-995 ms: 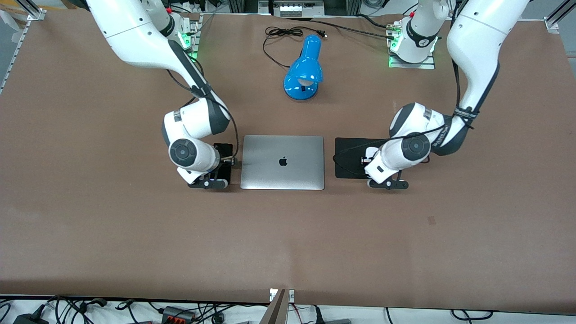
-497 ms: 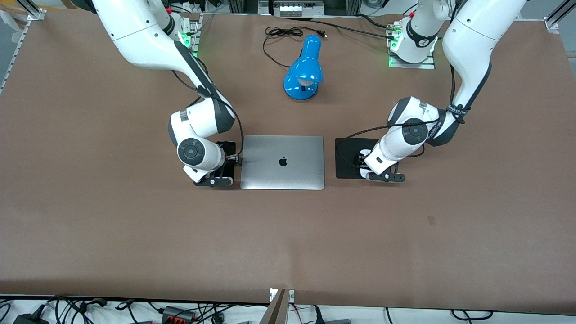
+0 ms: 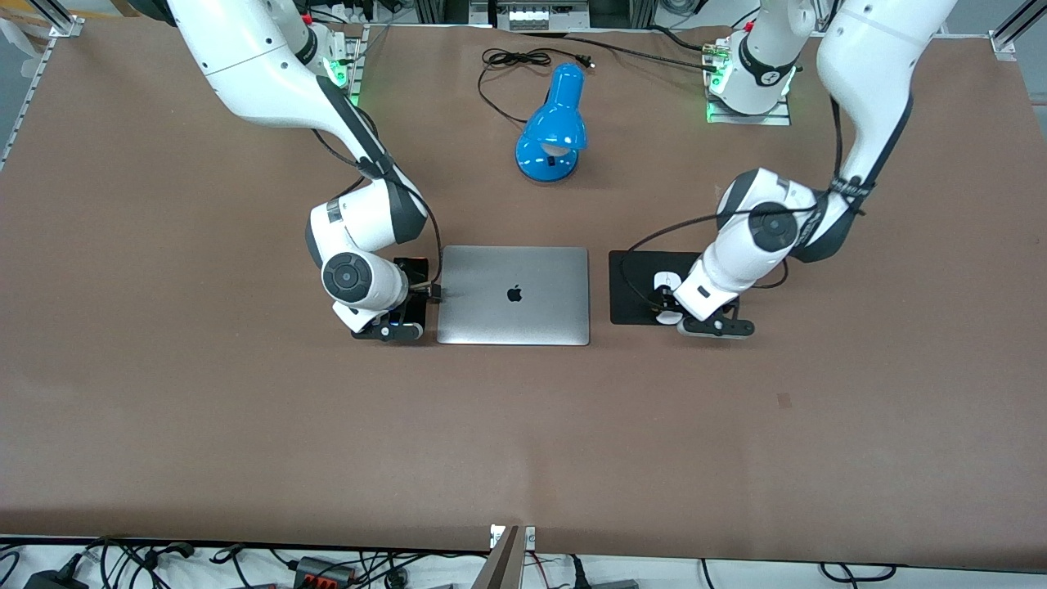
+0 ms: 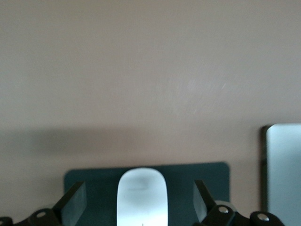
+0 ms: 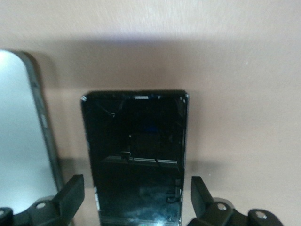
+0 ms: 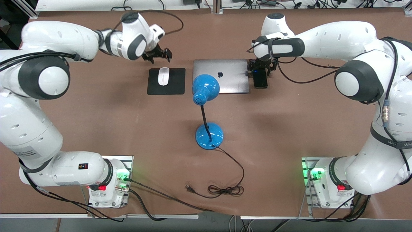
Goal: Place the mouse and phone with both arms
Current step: 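Lower the phone and open the right gripper while the left releases the mouse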
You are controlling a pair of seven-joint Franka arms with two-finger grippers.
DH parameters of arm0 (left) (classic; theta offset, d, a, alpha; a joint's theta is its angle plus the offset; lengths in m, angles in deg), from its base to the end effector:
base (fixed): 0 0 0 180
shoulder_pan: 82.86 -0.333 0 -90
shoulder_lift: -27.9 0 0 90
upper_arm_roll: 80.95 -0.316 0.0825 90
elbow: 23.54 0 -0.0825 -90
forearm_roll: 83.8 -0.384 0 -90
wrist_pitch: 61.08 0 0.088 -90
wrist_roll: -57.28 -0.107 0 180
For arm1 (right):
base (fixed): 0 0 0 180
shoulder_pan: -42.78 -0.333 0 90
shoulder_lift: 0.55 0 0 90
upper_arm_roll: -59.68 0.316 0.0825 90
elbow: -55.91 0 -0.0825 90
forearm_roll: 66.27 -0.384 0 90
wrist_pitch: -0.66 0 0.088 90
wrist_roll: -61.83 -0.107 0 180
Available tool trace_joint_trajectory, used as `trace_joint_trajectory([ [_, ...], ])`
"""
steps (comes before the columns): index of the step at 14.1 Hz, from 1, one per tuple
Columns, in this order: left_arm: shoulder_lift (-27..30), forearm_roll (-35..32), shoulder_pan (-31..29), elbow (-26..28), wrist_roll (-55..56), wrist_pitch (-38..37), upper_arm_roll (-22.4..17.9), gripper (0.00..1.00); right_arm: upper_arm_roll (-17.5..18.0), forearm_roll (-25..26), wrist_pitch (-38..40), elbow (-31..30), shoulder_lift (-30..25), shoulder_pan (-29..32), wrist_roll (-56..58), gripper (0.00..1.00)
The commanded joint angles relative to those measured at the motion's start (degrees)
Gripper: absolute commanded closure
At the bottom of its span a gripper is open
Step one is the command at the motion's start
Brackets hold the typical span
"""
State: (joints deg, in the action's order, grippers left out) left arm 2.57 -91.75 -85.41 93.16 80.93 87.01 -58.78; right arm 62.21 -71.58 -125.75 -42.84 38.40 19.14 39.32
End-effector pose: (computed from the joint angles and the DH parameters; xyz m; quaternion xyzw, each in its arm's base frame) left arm 0.5787 -0.2007 0.2533 0.9966 0.0014 0.0527 0.0629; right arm 0.5809 0.2867 0.1768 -0.9940 0.0028 0.1095 0.0039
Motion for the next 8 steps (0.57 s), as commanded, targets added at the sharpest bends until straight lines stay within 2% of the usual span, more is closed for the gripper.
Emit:
trace_joint_trajectory([
  [1, 3.78, -1.1, -0.26, -3.39, 0.43, -9.08, 0.24, 0.0, -0.51, 0.57, 5.19, 3.11, -4.13, 0.0, -1.22, 0.0],
  [5, 3.35, -1.1, -2.1, -14.72, -3.59, -27.89, -0.2, 0.0, -0.77, 0.83, 19.77, 16.71, -4.94, 1.93, -0.52, 0.0],
  [8, 3.7, -1.01, -8.07, -19.22, -15.88, -33.38, -0.03, 0.0, -1.12, 5.39, 26.73, 25.25, -5.2, 2.2, -0.17, 0.0],
])
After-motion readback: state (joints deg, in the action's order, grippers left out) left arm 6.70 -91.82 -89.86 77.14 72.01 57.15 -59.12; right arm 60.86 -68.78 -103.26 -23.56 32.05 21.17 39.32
